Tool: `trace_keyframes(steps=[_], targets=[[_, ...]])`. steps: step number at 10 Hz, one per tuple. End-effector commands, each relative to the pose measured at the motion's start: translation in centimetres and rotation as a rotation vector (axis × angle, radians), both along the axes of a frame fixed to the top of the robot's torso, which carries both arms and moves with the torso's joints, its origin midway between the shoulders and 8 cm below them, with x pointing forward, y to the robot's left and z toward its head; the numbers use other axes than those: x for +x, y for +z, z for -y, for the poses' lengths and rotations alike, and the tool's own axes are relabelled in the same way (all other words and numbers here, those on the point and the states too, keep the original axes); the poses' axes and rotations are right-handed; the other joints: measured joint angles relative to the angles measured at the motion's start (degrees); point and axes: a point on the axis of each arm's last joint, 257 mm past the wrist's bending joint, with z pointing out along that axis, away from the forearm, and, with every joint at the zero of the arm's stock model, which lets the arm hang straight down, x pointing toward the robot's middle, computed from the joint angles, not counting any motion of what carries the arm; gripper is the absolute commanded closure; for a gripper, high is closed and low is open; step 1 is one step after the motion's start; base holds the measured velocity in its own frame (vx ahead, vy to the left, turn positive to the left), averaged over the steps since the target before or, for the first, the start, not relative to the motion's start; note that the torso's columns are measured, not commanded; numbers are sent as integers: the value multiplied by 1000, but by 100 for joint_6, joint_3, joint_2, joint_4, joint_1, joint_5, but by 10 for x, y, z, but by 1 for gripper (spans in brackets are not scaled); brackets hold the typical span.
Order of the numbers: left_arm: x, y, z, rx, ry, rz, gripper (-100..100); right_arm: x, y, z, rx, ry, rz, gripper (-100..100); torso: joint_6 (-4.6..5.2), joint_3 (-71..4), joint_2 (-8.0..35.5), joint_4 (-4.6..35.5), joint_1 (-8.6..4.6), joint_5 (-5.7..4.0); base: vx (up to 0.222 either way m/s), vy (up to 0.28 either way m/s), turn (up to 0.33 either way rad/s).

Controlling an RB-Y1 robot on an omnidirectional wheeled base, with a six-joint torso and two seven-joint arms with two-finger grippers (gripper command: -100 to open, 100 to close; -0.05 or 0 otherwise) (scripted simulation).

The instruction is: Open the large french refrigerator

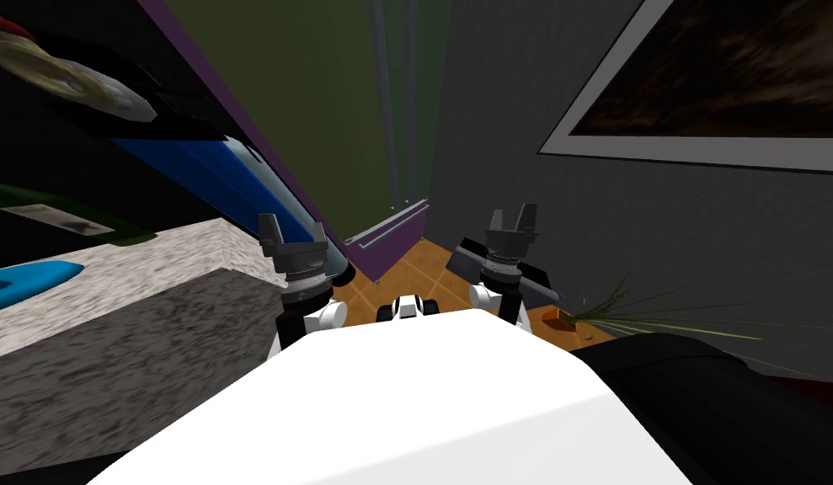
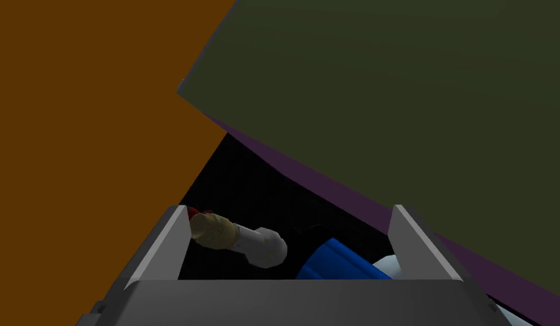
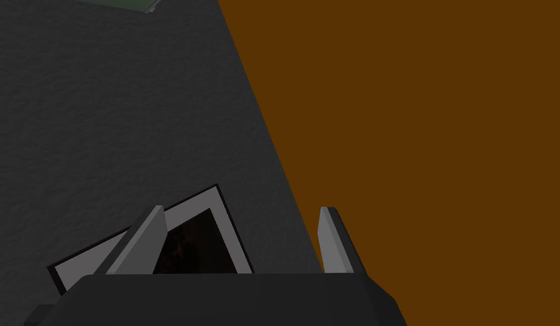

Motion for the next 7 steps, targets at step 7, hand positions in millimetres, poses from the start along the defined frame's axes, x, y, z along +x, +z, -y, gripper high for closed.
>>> trace_keyframes(steps=[7], targets=[[18,-52,-9,-20,-81,-72,-100,0,0,0,0,0,0,0,0,-133,90,84,-2,-1,132,-70,7]])
